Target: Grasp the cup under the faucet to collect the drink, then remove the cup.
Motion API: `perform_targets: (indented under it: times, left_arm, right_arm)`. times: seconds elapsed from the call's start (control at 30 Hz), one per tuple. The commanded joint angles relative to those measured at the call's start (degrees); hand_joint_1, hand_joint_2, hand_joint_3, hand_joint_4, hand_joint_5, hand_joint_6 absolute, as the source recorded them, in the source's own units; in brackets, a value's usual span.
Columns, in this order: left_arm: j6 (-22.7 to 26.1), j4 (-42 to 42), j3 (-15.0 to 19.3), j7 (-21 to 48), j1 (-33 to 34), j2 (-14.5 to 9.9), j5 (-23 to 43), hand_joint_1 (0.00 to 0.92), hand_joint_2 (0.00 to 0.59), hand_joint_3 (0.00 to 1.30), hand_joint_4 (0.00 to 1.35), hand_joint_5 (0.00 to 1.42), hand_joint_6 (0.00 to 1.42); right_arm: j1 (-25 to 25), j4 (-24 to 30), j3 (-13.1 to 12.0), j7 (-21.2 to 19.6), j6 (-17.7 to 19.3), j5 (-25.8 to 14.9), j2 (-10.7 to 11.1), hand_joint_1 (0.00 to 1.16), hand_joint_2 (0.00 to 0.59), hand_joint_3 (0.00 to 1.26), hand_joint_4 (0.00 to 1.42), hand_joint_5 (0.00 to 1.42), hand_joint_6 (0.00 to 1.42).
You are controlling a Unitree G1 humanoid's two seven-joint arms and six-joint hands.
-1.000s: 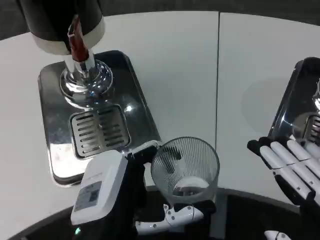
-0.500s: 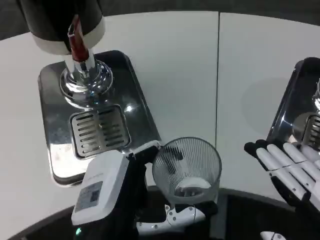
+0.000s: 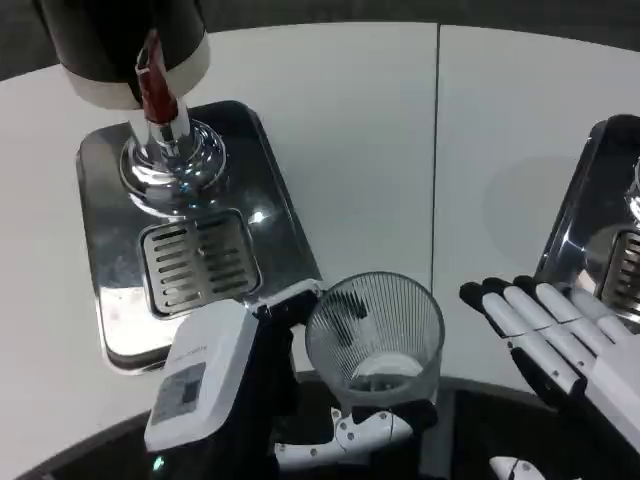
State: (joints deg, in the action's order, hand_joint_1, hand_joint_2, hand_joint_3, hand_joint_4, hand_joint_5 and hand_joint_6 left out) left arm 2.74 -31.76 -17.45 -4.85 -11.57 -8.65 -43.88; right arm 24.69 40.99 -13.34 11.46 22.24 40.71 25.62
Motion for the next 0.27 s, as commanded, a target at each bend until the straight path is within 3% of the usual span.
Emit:
perform_targets:
  times: [0.03, 0.27]
  left_arm:
    - [-0.7, -1.7, -0.5, 0.3, -0.8, 0.4, -0.7, 0.692, 0.000, 0.96, 1.02, 1.24, 1.38]
    - [-0.7, -1.8, -0.5, 0.3, -0.9, 0.8, -1.0, 0.692, 0.000, 0.96, 1.02, 1.24, 1.38]
  right_arm:
    - [0.4, 0.9, -0.1, 0.4, -0.2, 0.2, 0.0, 0.08, 0.455, 0.00, 0.00, 0.00, 0.00]
    - [-0.1, 1.4, 0.4, 1.2, -1.1, 0.1, -0.3, 0.08, 0.455, 0.00, 0.00, 0.00, 0.00]
